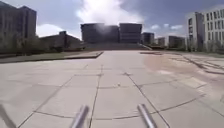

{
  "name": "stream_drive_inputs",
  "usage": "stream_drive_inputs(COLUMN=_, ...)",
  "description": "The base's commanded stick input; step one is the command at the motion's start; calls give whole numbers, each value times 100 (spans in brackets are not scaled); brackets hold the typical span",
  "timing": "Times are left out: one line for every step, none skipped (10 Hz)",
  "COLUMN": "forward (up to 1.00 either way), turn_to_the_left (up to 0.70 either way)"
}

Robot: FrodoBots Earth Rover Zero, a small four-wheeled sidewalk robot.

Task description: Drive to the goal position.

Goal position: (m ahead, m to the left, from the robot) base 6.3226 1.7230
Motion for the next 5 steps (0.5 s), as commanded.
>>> stream_drive_inputs(forward=70, turn_to_the_left=0)
stream_drive_inputs(forward=70, turn_to_the_left=0)
stream_drive_inputs(forward=70, turn_to_the_left=0)
stream_drive_inputs(forward=70, turn_to_the_left=0)
stream_drive_inputs(forward=70, turn_to_the_left=0)
